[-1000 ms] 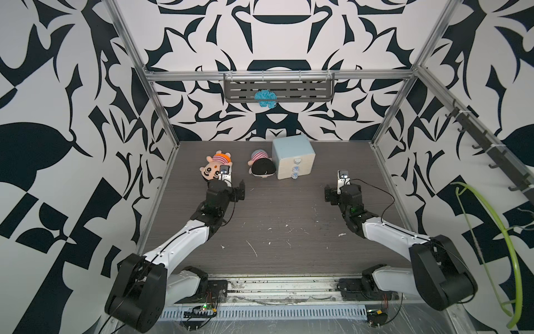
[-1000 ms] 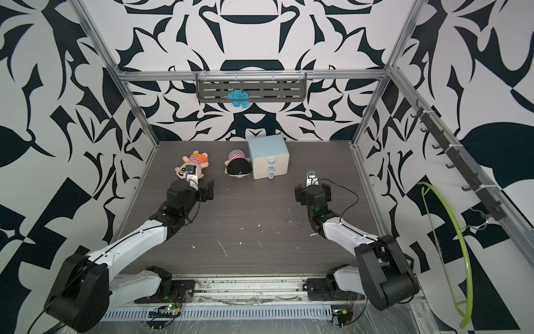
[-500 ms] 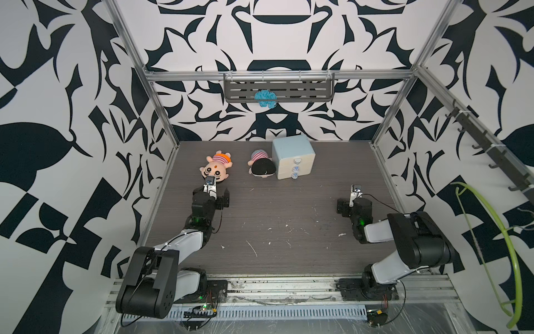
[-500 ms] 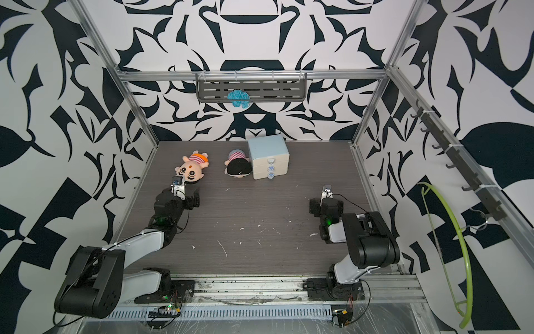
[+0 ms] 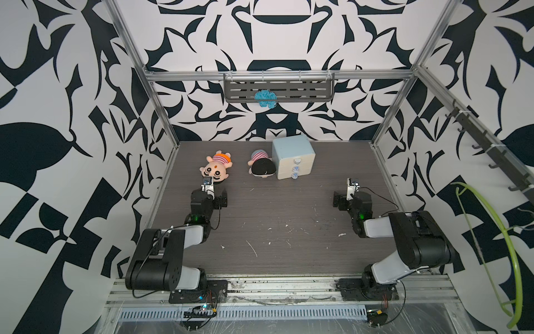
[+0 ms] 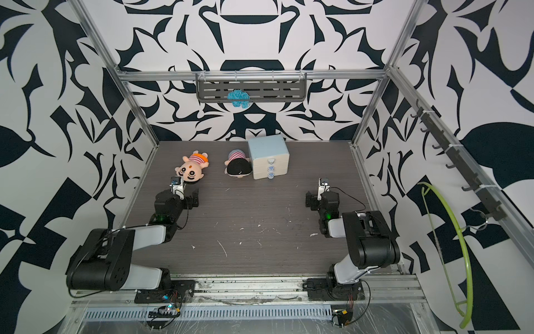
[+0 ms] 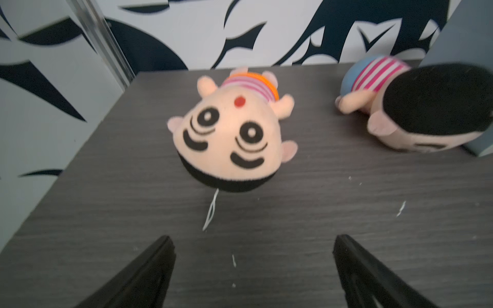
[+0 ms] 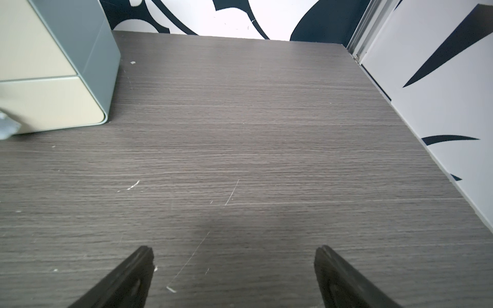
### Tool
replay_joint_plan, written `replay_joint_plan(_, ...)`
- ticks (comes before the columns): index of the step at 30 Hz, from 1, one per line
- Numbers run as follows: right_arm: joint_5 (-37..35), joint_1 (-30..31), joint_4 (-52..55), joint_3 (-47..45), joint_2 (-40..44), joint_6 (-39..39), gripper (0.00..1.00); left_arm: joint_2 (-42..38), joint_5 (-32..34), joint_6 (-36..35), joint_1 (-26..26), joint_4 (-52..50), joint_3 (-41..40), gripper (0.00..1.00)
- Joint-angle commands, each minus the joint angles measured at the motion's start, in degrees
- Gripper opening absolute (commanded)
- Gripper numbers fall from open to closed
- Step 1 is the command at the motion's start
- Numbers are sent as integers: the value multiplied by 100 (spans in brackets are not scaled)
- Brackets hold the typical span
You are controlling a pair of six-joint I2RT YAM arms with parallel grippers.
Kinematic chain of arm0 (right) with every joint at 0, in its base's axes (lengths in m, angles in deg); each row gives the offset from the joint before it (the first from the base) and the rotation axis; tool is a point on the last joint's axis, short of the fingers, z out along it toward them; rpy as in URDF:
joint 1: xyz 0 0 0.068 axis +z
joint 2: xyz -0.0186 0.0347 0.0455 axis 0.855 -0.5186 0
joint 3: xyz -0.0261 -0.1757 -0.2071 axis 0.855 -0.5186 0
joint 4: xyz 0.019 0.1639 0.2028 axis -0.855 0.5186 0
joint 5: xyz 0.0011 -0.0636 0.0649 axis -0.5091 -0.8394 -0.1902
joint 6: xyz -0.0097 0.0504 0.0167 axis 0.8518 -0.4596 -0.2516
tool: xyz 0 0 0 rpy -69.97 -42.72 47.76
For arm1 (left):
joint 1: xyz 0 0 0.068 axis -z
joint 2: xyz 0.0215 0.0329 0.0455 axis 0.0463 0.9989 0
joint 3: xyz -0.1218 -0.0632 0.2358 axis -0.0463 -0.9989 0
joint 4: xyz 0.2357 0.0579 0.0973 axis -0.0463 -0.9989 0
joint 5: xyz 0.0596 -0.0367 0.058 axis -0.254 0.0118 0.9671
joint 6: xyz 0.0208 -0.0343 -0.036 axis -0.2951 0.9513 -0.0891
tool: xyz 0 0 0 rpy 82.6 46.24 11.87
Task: Please put the sticky notes in the drawer by color
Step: Reset both arms
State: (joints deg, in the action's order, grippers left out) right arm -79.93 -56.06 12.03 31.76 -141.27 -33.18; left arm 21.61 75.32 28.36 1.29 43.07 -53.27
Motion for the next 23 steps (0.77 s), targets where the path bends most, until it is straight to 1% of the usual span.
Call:
replay_joint_plan(1,64,-29,-49,114,91,8,99,567,-86,119,-110,1128,-30,99)
replay_joint_plan(3,64,-31,-50,120,87,-2,99,259,-18,274,-144,-31,260,99)
replay_joint_plan(4,64,-29,-37,125,82,3,99,385,-72,342,-227,-22,388,99)
replay_joint_plan(5,63,-27,-38,126,82,-3,99,451,-262,383,-318,334,273,99)
replay_joint_plan(8,64,-31,-43,126,82,-5,99,313,-284,413,-333,-81,353,99)
replay_joint_plan(10,64,-32,-34,121,91,-6,99,389,-283,407,-338,150,307,99)
replay_joint_plan(13,60,-32,-36,126,91,-6,99,337,-284,413,-333,5,343,99)
replay_joint_plan(23,56,-29,-38,117,98,-12,99,337,-301,405,-324,0,344,99)
